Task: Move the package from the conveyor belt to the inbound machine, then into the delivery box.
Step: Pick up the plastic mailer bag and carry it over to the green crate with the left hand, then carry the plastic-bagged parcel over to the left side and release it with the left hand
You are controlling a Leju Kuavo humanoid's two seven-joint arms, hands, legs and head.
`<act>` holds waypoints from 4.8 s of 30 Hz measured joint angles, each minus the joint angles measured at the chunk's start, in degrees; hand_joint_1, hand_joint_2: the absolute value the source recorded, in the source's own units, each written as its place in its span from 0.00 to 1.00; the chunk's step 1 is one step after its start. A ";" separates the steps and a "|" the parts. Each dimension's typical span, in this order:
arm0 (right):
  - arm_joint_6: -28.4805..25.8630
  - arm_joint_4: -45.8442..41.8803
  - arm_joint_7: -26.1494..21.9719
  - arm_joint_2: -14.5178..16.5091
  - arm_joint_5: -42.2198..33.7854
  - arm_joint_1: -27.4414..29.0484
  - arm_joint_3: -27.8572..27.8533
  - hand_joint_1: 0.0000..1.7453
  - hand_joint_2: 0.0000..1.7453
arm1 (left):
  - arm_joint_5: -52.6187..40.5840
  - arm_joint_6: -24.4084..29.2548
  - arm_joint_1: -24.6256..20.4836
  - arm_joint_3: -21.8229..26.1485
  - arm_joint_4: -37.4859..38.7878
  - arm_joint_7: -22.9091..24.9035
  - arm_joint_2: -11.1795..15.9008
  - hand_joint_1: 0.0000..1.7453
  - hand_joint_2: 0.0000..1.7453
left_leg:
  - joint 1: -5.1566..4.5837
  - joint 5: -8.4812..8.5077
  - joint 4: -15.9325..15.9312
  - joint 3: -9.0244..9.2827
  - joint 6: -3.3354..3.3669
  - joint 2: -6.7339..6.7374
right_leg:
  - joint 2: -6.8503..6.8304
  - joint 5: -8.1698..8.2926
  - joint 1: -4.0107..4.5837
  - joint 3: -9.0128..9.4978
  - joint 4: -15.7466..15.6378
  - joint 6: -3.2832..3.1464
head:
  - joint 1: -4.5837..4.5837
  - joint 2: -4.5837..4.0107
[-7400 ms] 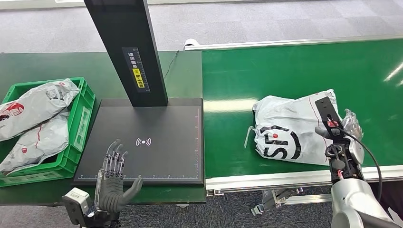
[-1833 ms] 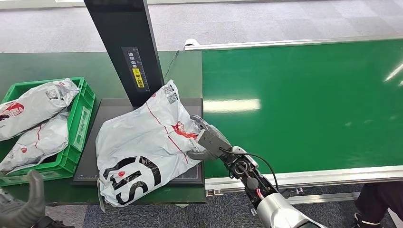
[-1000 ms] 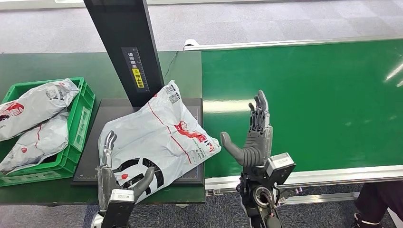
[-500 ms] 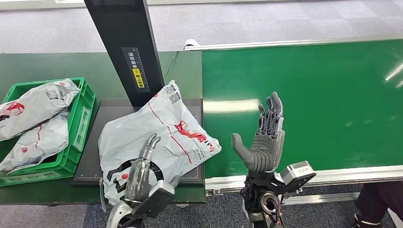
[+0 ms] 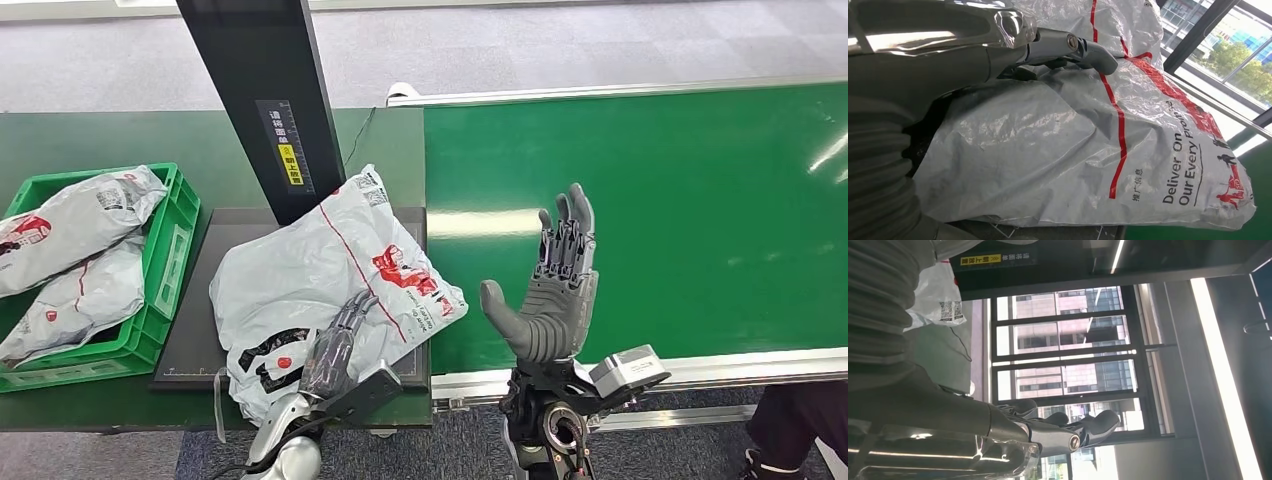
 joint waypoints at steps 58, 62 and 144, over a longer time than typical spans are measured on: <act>-1.77 -0.04 0.52 0.45 0.77 2.73 -0.80 0.00 1.00 | 20.26 22.50 1.32 8.02 -20.73 -17.94 0.21 1.00 1.00 | 0.01 0.10 -0.01 -0.02 -0.08 0.05 | 0.04 0.07 0.05 -0.05 0.02 -0.09 | -0.01 0.00; -2.11 -0.67 0.52 0.46 1.43 3.79 -1.40 0.00 1.00 | 20.45 24.17 6.68 7.03 -32.61 -19.98 0.26 1.00 1.00 | 0.01 0.05 -0.01 -0.07 -0.09 0.06 | 0.04 0.03 0.05 -0.10 0.01 -0.07 | -0.01 0.01; 4.15 29.09 13.38 0.48 25.00 -4.43 -4.23 0.00 1.00 | -32.35 -9.11 -53.20 22.64 28.23 44.27 25.68 1.00 1.00 | 0.17 0.44 0.01 -0.34 -0.32 0.08 | 0.05 0.35 0.25 -0.42 0.12 -0.42 | 0.03 0.00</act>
